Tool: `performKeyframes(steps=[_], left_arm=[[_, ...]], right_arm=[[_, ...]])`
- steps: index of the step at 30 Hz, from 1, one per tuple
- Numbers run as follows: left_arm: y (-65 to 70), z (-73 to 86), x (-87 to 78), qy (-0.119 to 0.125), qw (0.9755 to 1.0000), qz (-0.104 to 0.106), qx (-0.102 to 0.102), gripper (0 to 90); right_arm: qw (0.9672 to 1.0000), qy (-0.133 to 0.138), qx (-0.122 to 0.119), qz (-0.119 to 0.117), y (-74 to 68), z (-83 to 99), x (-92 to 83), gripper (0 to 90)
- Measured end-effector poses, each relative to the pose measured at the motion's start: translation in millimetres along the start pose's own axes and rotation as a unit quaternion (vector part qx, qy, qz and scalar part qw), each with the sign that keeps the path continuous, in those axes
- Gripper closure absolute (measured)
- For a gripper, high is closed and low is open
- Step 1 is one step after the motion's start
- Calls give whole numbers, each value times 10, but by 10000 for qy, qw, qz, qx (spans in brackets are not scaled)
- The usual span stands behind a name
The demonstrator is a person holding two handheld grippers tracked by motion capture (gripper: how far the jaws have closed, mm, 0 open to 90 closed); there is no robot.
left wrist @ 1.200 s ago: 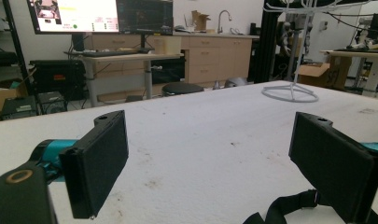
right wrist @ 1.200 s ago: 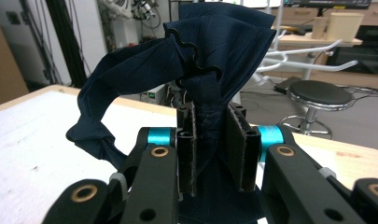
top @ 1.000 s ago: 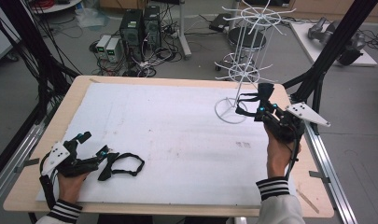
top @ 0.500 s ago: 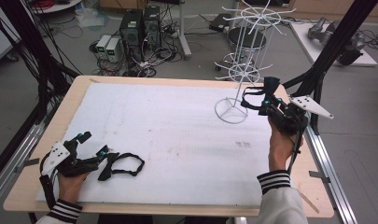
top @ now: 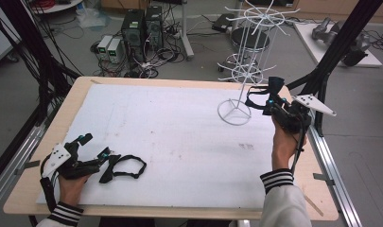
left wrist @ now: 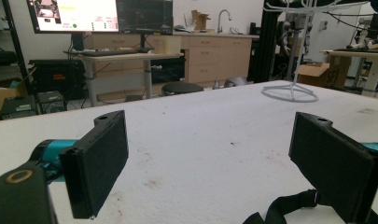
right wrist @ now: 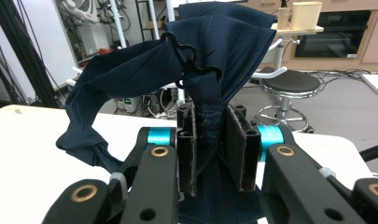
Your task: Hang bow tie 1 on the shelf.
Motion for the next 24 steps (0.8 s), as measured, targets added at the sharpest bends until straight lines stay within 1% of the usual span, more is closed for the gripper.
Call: performKeyframes(steps=[6, 7, 14, 15, 19, 23, 24], left_arm=[[-6, 0, 0, -5, 10000, -6, 10, 123], [-6, 0, 0, -9, 10000, -12, 11, 123], [-5, 0, 1, -10, 10000, -10, 6, 123], [-6, 0, 1, -12, 10000, -12, 12, 123], [-7, 0, 2, -8, 10000, -4, -9, 123], [-6, 0, 2, -10, 10000, -1, -3, 123], [-7, 0, 2, -10, 10000, 1, -7, 123]], right_arm=[[9996, -17, 261, 53, 68, 31, 58, 757], [9997, -2, 236, 63, 78, 35, 69, 756], [9995, -54, 318, 33, 103, 75, 137, 756], [9993, -85, 358, 31, 99, 82, 142, 756], [9993, -134, 358, 31, 118, 110, 179, 756], [9987, -247, 434, 41, 136, 146, 211, 756], [9988, -263, 421, 41, 141, 155, 219, 756]])
Point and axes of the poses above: each handheld gripper's, and its own axes: x roughly forward along the jaws, z roughly out of its underside, y roughly to its right, the point moved 4 cm from there along x, roughly forward along the jaws, and after that the axes turned 9 degrees about y, right-handed, at the moved point
